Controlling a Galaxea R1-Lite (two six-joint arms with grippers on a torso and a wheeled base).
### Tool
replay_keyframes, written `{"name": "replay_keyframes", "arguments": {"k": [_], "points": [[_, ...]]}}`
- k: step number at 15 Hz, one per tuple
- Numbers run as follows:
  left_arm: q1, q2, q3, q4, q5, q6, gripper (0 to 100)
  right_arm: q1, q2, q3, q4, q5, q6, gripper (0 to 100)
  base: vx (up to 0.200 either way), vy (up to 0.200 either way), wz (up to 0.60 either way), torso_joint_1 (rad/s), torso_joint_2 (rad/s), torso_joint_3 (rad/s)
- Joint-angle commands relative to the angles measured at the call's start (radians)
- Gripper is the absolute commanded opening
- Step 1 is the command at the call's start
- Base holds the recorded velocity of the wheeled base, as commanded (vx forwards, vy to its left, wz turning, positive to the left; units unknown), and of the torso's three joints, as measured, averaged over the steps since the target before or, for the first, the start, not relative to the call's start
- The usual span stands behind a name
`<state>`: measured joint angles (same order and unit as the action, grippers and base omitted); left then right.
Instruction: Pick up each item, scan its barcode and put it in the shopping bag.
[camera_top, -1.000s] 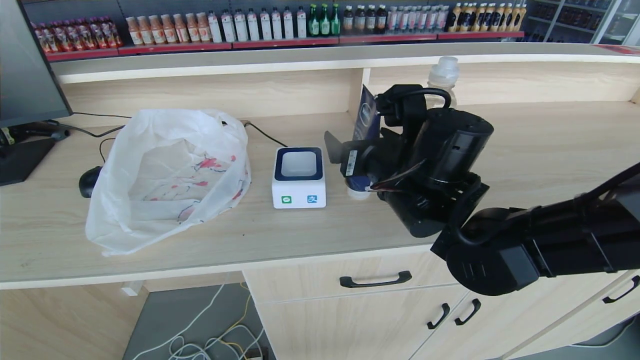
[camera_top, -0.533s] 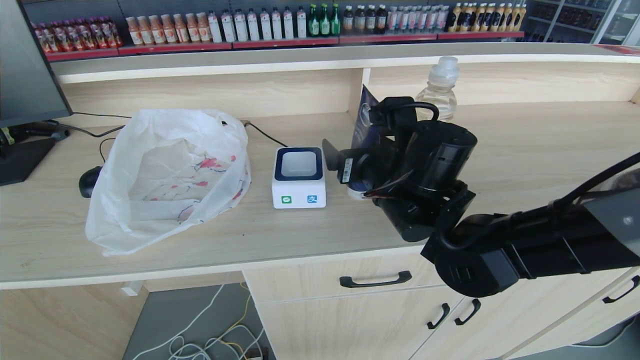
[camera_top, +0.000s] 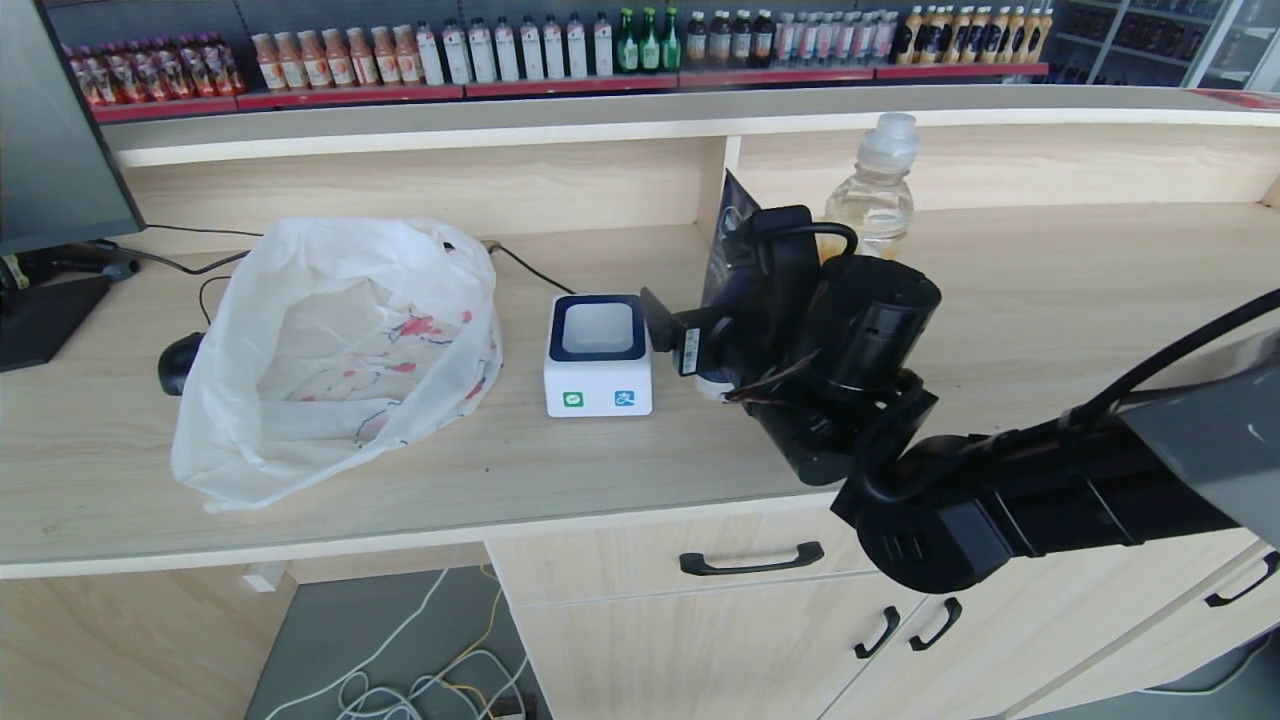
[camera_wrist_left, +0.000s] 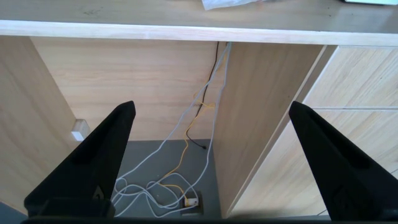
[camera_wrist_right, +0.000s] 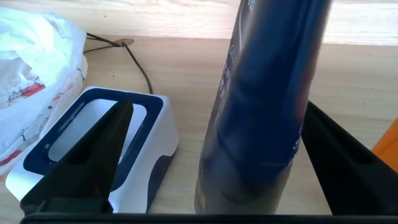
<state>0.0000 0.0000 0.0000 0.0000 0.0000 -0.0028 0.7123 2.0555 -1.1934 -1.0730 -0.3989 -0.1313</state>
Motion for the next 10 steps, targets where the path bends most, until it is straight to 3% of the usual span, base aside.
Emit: {"name": "replay_keyframes", "arguments": {"k": [1, 10], "points": [[0.0, 0.0, 0.0, 0.0, 0.0, 0.0, 100, -0.005, 0.02, 0.0, -0.013, 0.003, -0.005, 100, 0.0, 0.0, 0.0, 0.0, 0.0, 0.0], [0.0, 0.0, 0.0, 0.0, 0.0, 0.0, 100, -0.008, 0.032, 0.0, -0.047, 0.005, -0.004, 100, 0.0, 0.0, 0.0, 0.0, 0.0, 0.0]]}}
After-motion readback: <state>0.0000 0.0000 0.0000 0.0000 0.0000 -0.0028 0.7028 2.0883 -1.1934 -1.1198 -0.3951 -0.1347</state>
